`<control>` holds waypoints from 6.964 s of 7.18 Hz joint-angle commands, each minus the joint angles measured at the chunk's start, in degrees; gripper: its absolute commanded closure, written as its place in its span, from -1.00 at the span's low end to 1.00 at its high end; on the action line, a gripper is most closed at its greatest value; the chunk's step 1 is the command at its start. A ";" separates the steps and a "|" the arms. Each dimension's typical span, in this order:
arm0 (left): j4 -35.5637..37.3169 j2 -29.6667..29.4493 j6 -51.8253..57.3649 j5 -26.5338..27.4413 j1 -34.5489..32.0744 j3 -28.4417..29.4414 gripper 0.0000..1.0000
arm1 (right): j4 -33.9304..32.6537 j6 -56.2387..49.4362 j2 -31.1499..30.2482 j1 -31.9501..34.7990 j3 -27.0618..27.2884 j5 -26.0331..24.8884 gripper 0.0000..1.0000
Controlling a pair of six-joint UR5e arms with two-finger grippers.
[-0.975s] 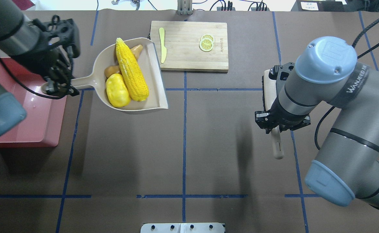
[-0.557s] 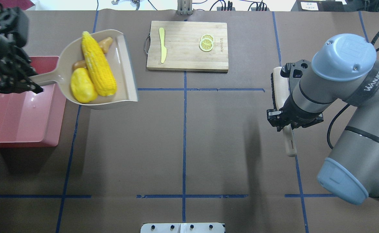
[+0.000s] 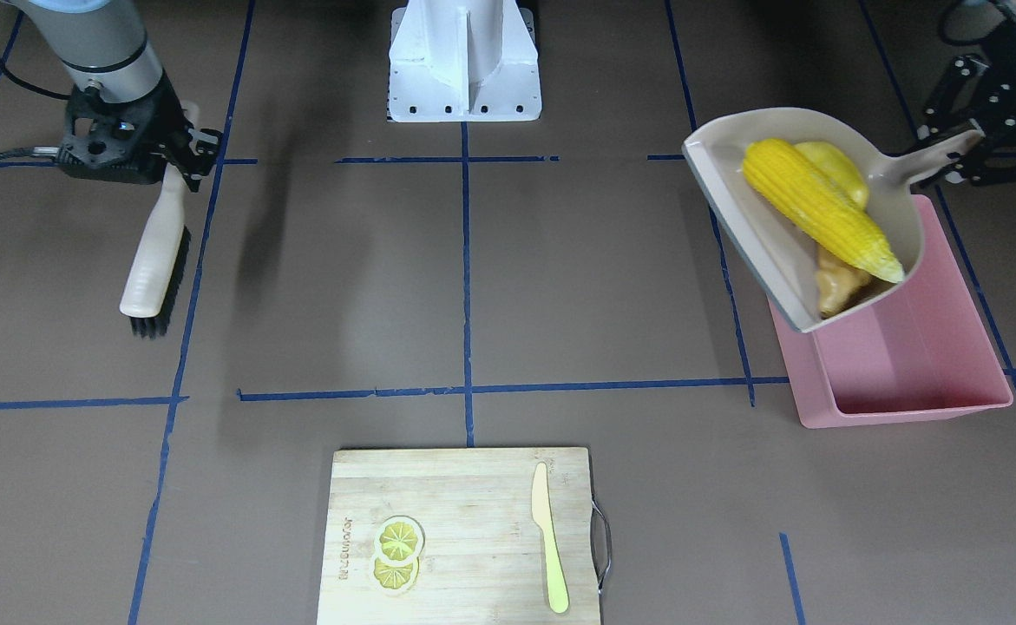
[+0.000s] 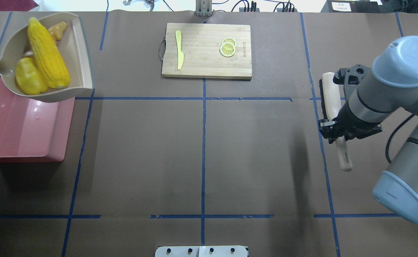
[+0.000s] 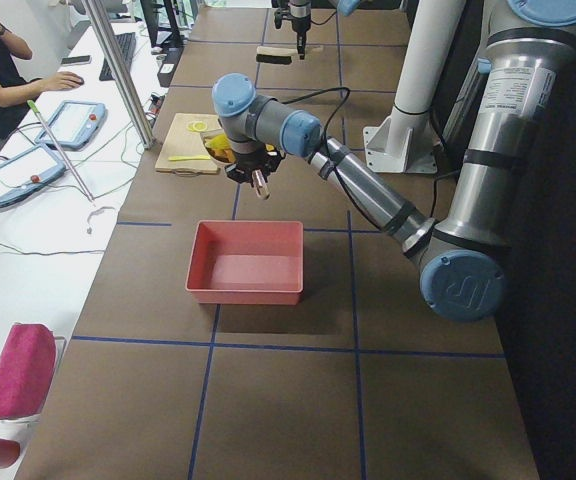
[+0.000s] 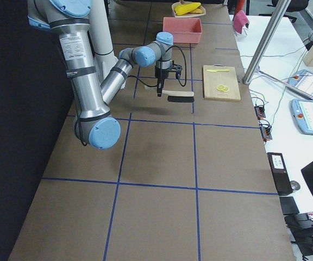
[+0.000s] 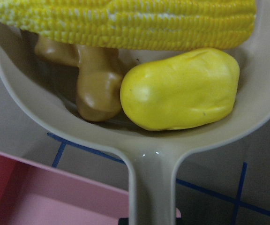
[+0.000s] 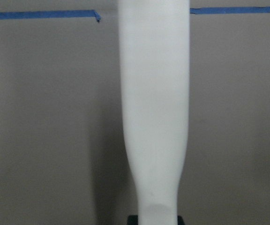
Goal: Sweep and dump trash into bin
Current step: 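Carry the loaded dustpan over the pink bin with the left gripper, then tilt the dustpan over the pink bin to dump the produce, then raise the empty dustpan back above the pink bin with the left gripper, then lower the beige dustpan onto the table beside the bin with the left gripper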
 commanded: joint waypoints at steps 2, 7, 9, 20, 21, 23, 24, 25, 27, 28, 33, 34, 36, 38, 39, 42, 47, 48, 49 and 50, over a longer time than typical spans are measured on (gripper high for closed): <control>-0.20 5.00 13.04 0.03 -6.75 5.53 1.00 | 0.16 -4.41 -6.44 2.44 2.41 -0.06 1.00; 0.06 7.03 19.86 9.05 -17.50 13.38 1.00 | 2.62 -5.12 -9.00 4.11 2.23 1.34 1.00; 0.15 6.95 19.59 17.91 -17.41 11.54 1.00 | 2.62 -5.12 -9.17 4.11 2.23 1.34 1.00; 9.42 8.44 13.09 49.41 -2.66 -2.06 1.00 | 13.62 -5.73 -17.91 5.16 1.88 4.14 1.00; 11.29 8.35 13.09 52.91 -1.17 -3.92 1.00 | 18.57 -5.64 -20.31 5.43 1.18 5.55 1.00; 11.49 8.35 13.09 56.11 0.25 -4.38 1.00 | 19.06 -5.64 -20.51 5.87 0.47 6.70 1.00; 11.49 8.35 13.00 56.11 0.26 -4.38 1.00 | 19.06 -5.64 -20.51 5.78 0.47 6.70 1.00; 11.57 8.35 13.00 55.67 0.26 -4.47 1.00 | 19.06 -5.73 -20.51 5.78 0.39 6.62 1.00; 11.49 7.39 12.82 55.50 0.17 -4.64 1.00 | 19.14 -6.00 -21.13 5.87 0.30 6.62 1.00; 11.49 5.99 11.43 55.41 0.17 -4.56 1.00 | 19.14 -6.00 -21.65 5.87 0.21 6.62 1.00; 14.03 -1.04 1.15 43.82 0.17 -4.64 1.00 | 44.48 -5.04 -27.63 5.87 -13.72 6.79 1.00; 14.03 -2.01 0.18 39.28 0.17 -4.64 1.00 | 47.42 -5.03 -27.89 5.87 -15.68 6.88 1.00; 14.03 -2.28 -1.41 38.62 0.25 -4.56 1.00 | 47.88 -4.94 -28.77 5.96 -15.78 7.84 1.00; 13.69 -2.37 -1.85 34.69 1.22 -4.47 1.00 | 47.88 -4.94 -29.91 5.87 -16.66 10.56 1.00; 13.51 -3.24 -2.55 33.10 2.01 -4.38 1.00 | 47.88 -4.94 -30.61 5.87 -16.93 12.83 1.00; 13.77 -6.75 -4.93 27.82 4.11 -4.03 1.00 | 47.88 -4.94 -30.53 5.78 -18.94 14.44 0.99; 13.77 -8.70 -7.65 27.72 9.13 -3.94 0.99 | 48.06 -3.90 -29.92 6.48 -18.78 14.26 -1.00; 13.42 -8.87 -9.22 27.72 10.09 -3.94 0.99 | 48.06 -3.89 -29.74 7.53 -18.69 14.26 -1.00; 13.07 -10.70 -10.28 27.72 12.80 -3.94 0.99 | 48.06 -3.89 -29.74 9.19 -17.73 14.35 -1.00; 12.98 -11.50 -10.38 27.63 15.96 -4.46 0.99 | 48.15 -3.97 -29.65 11.64 -16.59 14.26 -1.00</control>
